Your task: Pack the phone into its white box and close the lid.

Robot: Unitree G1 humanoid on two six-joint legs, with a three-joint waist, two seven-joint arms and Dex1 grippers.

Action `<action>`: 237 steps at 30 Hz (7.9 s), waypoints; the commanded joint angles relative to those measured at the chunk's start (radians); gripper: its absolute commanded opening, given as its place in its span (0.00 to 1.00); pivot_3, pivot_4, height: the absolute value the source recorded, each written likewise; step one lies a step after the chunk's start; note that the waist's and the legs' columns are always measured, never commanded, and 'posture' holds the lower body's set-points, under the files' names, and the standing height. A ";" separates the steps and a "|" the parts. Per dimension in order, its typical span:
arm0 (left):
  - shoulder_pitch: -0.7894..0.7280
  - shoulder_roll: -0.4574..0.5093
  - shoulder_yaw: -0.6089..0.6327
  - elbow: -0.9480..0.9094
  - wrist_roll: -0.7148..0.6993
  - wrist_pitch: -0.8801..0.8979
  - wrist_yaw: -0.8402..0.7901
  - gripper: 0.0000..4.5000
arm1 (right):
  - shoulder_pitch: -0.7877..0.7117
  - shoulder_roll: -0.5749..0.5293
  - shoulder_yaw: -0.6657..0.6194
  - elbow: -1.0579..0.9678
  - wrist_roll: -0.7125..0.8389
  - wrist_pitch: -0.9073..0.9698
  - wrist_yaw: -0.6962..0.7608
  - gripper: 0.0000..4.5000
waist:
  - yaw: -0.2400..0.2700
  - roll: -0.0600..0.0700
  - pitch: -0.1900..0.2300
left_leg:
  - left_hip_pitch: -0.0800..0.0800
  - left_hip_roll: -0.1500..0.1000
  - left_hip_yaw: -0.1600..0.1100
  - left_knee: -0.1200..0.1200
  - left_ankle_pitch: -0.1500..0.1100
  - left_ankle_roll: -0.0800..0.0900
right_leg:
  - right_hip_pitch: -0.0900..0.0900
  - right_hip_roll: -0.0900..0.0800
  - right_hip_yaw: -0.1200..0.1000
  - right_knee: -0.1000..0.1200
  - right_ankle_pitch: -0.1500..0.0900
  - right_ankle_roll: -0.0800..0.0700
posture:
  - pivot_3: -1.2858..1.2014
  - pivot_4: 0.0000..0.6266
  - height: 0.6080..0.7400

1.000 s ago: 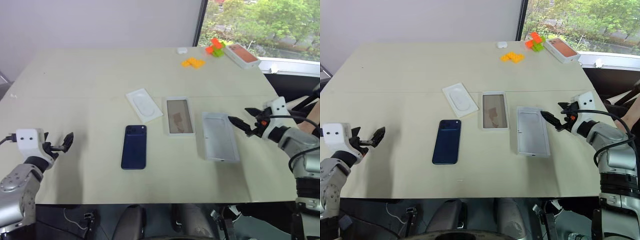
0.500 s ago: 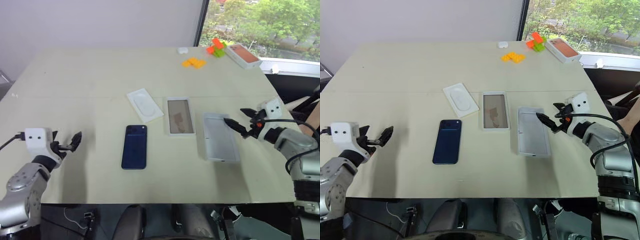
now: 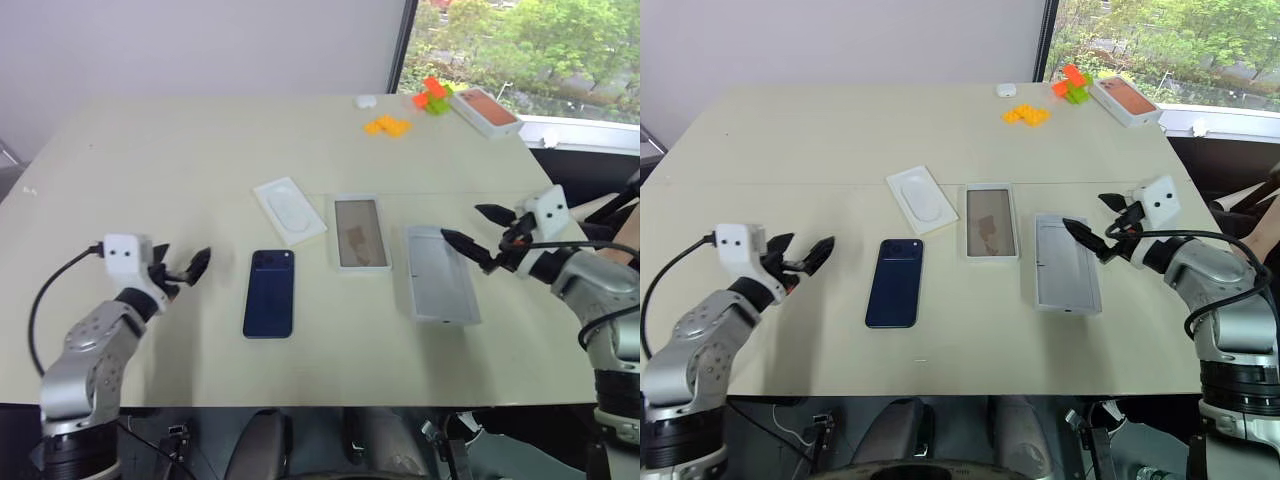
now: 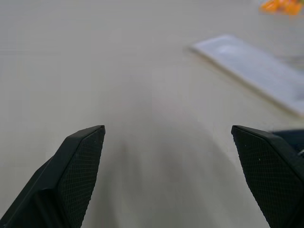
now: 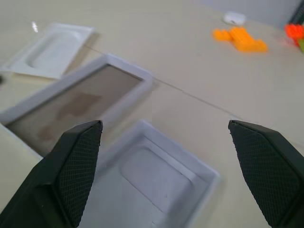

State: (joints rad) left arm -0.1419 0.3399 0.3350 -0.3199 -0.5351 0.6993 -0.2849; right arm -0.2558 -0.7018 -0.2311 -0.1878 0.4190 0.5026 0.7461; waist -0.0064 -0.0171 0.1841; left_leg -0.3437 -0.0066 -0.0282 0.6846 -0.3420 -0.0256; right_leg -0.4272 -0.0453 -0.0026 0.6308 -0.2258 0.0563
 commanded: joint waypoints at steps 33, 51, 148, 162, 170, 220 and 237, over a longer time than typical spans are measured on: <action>-0.731 -0.393 0.327 0.576 -0.290 0.613 0.652 1.00 | 0.003 0.066 0.306 -0.379 0.002 0.059 0.002 0.99 | 0.014 -0.004 0.001 | -0.001 -0.009 -0.004 -0.001 0.003 -0.005 | 0.000 -0.001 -0.002 0.000 0.000 0.001 | 0.52 0.24 1.00; -0.726 -0.402 0.424 0.548 -0.414 0.608 0.688 0.01 | 0.001 0.069 0.313 -0.389 0.000 0.068 0.001 1.00 | 0.017 -0.005 0.002 | -0.002 -0.009 -0.005 -0.001 0.007 -0.013 | -0.002 -0.001 -0.002 0.000 0.000 0.002 | 0.52 0.24 1.00; -0.818 -0.438 0.282 0.547 -0.491 0.915 0.582 0.83 | 0.154 -0.151 0.056 -0.271 -0.002 0.045 0.084 1.00 | 0.016 -0.007 0.003 | -0.010 -0.012 -0.007 -0.001 0.010 -0.018 | -0.008 -0.003 -0.002 0.001 0.002 0.005 | 0.52 0.24 1.00; -0.531 0.005 -0.057 0.177 -0.260 0.469 0.347 0.84 | -0.017 -0.017 0.197 -0.243 -0.025 0.145 -0.035 0.49 | -0.012 -0.006 0.003 | -0.008 -0.011 -0.006 -0.001 0.011 -0.020 | -0.008 -0.002 0.000 0.002 0.002 0.004 | 0.52 0.24 1.00; -0.164 0.283 -0.316 0.067 0.052 -0.059 -0.090 0.84 | -0.196 0.096 0.426 -0.102 -0.199 0.264 -0.176 0.01 | 0.010 -0.005 0.003 | -0.011 -0.005 -0.004 -0.001 0.014 -0.019 | -0.011 -0.001 0.000 0.001 0.004 -0.001 | 0.52 0.24 1.00; 0.105 0.272 -0.166 -0.093 0.011 -0.099 -0.318 0.84 | -0.059 -0.070 0.233 -0.296 -0.131 0.162 0.094 0.01 | -0.008 -0.004 0.003 | -0.010 0.001 -0.001 -0.001 0.006 -0.002 | -0.010 0.003 -0.001 0.001 0.005 -0.001 | 0.52 0.24 1.00; 0.178 0.266 0.006 -0.089 -0.104 0.062 -0.245 1.00 | -0.111 0.023 0.464 -0.341 -0.147 0.184 0.051 0.99 | -0.004 -0.004 0.003 | -0.011 -0.001 -0.001 0.000 0.006 -0.002 | -0.011 0.000 -0.001 0.000 0.005 -0.001 | 0.52 0.24 1.00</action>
State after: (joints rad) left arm 0.0409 0.6062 0.3065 -0.3789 -0.6222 0.7505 -0.5431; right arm -0.3471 -0.6855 0.2278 -0.5058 0.2936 0.7161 0.8072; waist -0.0108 -0.0213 0.1874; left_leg -0.3547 -0.0072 -0.0298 0.6842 -0.3358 -0.0274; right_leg -0.4382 -0.0449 -0.0033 0.6306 -0.2209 0.0549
